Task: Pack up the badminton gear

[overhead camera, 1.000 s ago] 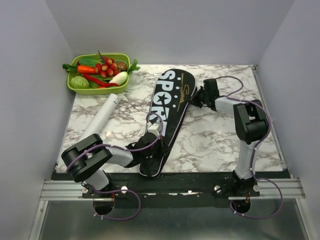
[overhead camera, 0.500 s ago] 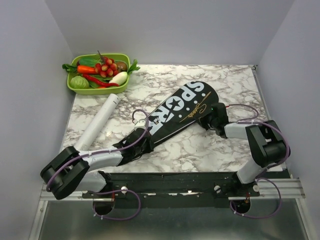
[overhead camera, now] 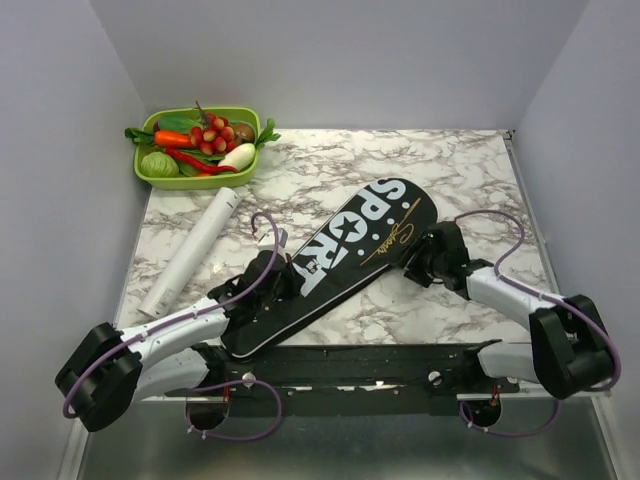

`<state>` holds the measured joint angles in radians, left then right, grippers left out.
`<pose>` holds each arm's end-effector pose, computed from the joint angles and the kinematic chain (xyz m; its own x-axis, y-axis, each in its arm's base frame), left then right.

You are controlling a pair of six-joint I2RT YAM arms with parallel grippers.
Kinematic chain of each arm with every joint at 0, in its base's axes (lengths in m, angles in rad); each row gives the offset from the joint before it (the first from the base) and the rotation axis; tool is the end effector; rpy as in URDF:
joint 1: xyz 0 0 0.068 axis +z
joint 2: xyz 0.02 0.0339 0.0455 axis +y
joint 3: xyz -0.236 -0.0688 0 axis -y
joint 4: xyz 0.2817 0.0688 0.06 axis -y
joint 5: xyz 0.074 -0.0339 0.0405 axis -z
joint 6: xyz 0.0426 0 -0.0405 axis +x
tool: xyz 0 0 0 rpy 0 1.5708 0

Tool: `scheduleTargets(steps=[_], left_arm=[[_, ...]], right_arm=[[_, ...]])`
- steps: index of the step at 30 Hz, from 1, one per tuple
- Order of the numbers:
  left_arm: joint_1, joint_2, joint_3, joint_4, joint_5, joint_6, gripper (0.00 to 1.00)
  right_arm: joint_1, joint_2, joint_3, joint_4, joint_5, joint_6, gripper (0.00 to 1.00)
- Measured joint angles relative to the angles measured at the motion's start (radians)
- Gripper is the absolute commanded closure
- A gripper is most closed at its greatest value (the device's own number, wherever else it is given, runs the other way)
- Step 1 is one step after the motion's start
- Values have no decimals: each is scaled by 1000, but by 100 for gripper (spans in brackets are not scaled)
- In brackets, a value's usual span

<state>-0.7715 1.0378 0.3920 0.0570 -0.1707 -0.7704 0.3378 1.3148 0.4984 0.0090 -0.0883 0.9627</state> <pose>0.1897 -0.1744 0.1307 -0.6937 -0.2827 -0.6625 0.1431 0.8473 -0.5114 0.2605 0.0955 0.0935 -0.7076 0.6180 -0.3427 0.3380 0.7219 0.6038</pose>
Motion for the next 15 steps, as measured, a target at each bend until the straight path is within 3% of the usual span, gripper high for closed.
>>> scheduleTargets(steps=[4, 8, 15], left_arm=[[-2, 76, 58, 12, 36, 19, 98], [-3, 260, 154, 70, 74, 39, 98], [-3, 576, 349, 146, 100, 80, 99]], right_arm=[[2, -119, 55, -226, 67, -87, 35], [2, -188, 152, -388, 192, -155, 36], [-1, -122, 248, -499, 296, -298, 39]])
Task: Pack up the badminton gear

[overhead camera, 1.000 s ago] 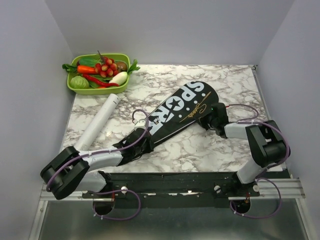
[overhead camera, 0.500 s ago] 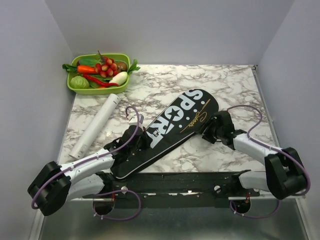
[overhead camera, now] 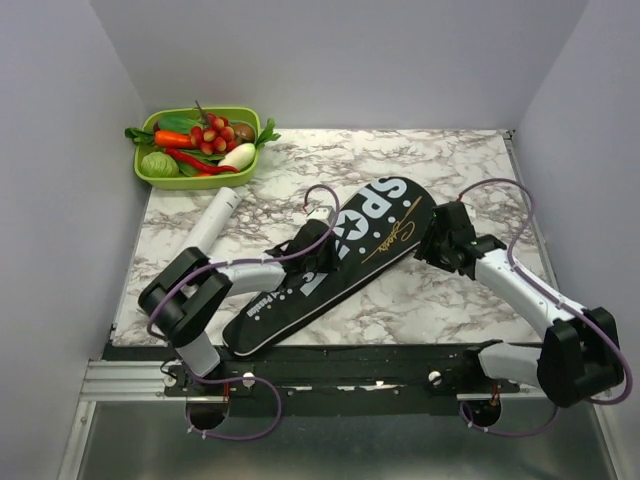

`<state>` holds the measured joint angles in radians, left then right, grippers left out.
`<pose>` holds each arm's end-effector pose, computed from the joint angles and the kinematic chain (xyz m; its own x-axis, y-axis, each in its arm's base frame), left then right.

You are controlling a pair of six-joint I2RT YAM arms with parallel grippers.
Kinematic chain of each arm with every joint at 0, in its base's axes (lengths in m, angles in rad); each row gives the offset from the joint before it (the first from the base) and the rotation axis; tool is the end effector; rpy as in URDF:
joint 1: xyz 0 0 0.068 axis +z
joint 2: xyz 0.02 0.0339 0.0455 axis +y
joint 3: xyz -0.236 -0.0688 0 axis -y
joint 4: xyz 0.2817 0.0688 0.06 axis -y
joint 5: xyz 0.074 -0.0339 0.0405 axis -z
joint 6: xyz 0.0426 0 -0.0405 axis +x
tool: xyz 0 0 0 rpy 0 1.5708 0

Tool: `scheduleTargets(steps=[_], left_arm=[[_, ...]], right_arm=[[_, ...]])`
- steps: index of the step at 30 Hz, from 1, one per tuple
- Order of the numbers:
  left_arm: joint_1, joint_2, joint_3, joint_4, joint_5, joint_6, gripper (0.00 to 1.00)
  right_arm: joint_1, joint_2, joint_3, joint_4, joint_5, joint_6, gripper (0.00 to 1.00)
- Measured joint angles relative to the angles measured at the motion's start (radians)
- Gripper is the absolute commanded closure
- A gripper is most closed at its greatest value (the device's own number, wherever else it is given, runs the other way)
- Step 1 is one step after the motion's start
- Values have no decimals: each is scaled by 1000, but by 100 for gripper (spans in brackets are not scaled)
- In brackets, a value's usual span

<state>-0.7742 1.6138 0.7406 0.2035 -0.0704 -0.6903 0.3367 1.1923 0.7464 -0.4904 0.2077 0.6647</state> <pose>0.2512 -0.2415 0.0996 -0.7612 -0.1441 -0.6323 0.2247 0.8560 -0.4656 0.2685 0.0847 0.1723 -0.7266 0.3852 -0.5690 0.3052 0.9228 0.2349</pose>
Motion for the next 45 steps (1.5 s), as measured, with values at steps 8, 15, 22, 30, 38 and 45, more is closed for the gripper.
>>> scheduleTargets(steps=[8, 15, 22, 30, 38, 45], left_arm=[[41, 206, 146, 113, 47, 33, 100], [143, 240, 147, 191, 99, 40, 100], [151, 248, 140, 209, 128, 49, 100], [151, 249, 140, 211, 136, 59, 100], [151, 252, 140, 214, 144, 65, 100], [153, 253, 140, 216, 151, 66, 100]], right_arm=[[0, 190, 101, -27, -3, -179, 40], [-3, 337, 219, -23, -7, -282, 42], [-5, 467, 315, 8, -55, -363, 44], [-5, 594, 413, 27, -97, -433, 44], [-13, 651, 447, 30, -134, -500, 47], [-34, 681, 479, 21, -225, -552, 52]])
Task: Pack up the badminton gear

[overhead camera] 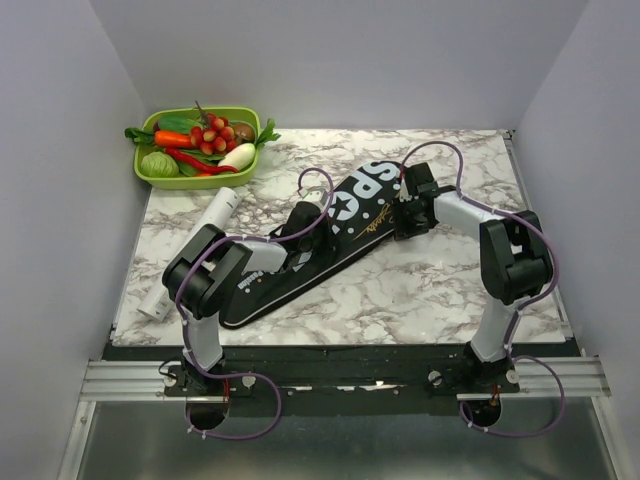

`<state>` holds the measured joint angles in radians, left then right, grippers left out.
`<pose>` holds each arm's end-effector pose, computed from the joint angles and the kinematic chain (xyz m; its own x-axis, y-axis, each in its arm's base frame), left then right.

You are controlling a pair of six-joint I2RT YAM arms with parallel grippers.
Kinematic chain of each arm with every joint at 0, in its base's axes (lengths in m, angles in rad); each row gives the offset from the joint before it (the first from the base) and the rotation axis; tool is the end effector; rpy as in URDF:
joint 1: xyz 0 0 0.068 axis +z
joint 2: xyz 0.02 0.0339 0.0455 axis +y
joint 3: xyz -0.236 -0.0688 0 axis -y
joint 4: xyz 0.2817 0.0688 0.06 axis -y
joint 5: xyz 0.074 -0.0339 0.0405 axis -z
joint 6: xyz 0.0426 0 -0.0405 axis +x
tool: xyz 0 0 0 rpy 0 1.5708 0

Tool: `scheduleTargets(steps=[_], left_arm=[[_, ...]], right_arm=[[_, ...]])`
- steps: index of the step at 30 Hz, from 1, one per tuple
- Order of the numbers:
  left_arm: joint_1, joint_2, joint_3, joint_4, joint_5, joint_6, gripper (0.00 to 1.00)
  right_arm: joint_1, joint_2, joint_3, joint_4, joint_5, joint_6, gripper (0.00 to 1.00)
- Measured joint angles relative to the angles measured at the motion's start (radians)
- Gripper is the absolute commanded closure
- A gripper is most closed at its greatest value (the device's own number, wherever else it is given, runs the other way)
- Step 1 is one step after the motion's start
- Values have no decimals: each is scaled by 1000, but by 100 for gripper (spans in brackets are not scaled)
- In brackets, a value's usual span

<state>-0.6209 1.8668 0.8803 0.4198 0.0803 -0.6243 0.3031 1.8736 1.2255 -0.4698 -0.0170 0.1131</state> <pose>0.3173 -0.2311 0.0748 -0.7254 -0.1975 -0.6594 0.2599 0.8084 -0.5281 0.3836 0.1207 0.1117 -0.8872 -0.1592 -0.4330 -0.2067 0.9763 0.0646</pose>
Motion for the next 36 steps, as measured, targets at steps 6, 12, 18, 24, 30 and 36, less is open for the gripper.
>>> scheduleTargets(steps=[6, 12, 18, 24, 30, 36], left_arm=[[6, 0, 0, 2, 1, 1, 100], [6, 2, 0, 4, 4, 4, 100], [7, 2, 0, 4, 5, 5, 100], [10, 4, 0, 6, 9, 6, 100], [11, 10, 3, 11, 19, 8, 100], [12, 15, 7, 13, 26, 9, 100]], right_arm=[[-3, 26, 32, -16, -44, -37, 57], [-3, 38, 50, -31, -66, -67, 69], [-3, 40, 53, -34, -78, -81, 90], [-3, 40, 53, -37, -80, -88, 99], [-2, 40, 53, -34, -103, -87, 99], [66, 40, 53, -32, -128, -77, 99]])
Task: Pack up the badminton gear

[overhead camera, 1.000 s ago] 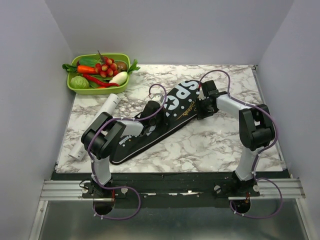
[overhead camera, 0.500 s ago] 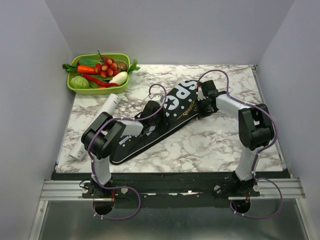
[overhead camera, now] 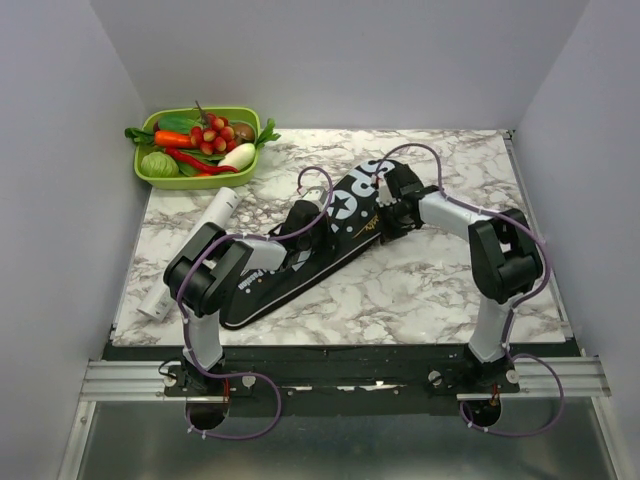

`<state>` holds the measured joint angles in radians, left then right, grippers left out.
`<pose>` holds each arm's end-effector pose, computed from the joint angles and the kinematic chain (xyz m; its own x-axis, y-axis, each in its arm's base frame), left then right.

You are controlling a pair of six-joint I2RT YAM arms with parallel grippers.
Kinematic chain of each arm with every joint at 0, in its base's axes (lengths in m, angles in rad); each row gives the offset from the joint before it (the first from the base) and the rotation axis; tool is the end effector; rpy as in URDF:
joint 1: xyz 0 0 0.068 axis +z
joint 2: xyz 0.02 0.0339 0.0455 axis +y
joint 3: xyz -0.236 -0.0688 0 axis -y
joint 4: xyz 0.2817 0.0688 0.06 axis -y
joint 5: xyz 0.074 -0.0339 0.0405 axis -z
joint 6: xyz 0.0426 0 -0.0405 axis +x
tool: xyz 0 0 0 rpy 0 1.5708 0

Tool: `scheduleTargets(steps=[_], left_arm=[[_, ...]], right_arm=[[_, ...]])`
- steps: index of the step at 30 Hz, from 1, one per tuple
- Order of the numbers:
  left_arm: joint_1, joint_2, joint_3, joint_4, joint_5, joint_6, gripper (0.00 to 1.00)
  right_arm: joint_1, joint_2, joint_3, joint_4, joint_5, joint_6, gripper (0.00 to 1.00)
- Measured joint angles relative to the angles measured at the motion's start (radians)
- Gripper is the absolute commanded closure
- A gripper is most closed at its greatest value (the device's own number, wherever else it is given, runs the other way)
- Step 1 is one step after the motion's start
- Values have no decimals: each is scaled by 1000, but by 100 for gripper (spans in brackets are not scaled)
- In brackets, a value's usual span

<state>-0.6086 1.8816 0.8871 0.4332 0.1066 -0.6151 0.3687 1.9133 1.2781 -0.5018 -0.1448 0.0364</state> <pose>0.3211 -0.2293 0.0728 -0.7273 -0.1925 -0.6587 0.2726 0.7998 -0.5348 0.3806 0.1537 0.1116 -0.8609 -0.2940 -0.4153 -0.3821 0.9125 0.1461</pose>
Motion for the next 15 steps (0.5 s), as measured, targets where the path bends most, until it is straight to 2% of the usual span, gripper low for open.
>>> scheduleTargets(steps=[8, 15], left_arm=[[5, 3, 1, 6, 0, 3, 100], [5, 3, 1, 8, 3, 8, 100]], right_arm=[[165, 0, -6, 28, -117, 66, 99], [299, 3, -70, 168, -270, 175, 99]])
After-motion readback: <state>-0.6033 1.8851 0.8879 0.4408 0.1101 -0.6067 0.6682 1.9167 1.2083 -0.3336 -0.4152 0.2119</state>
